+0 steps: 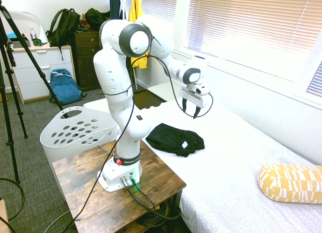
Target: Put my clothes in the laundry bag
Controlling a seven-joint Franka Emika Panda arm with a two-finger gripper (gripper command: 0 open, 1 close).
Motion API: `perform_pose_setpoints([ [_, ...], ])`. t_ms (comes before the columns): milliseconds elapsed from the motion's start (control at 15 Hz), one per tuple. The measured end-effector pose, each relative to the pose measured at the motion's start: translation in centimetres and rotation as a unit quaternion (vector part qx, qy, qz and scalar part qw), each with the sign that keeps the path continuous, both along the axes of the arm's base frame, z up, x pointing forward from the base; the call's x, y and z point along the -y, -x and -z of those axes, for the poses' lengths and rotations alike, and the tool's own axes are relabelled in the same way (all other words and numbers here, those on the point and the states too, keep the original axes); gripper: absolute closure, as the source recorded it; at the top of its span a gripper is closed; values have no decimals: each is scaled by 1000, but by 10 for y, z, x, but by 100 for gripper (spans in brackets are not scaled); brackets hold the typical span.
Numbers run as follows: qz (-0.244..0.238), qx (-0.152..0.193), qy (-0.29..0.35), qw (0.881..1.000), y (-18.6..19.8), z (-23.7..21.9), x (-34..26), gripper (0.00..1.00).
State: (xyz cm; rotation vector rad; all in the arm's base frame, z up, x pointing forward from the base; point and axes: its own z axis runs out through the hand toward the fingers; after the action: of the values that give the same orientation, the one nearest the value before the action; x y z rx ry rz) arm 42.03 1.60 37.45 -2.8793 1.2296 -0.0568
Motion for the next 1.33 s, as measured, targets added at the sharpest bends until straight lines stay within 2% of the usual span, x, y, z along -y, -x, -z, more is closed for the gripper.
perform_pose_setpoints([
  [267,-6,3,1,1000,-4,4,-8,0],
  [467,-31,17,1,999,-24,24,-37,0],
  [733,-56,8,19,998,-65,106,-68,0],
  [1000,-50,-5,9,999,-113,197,-71,0],
  [1333,-40,-36,-15,998,-136,320,-55,0],
])
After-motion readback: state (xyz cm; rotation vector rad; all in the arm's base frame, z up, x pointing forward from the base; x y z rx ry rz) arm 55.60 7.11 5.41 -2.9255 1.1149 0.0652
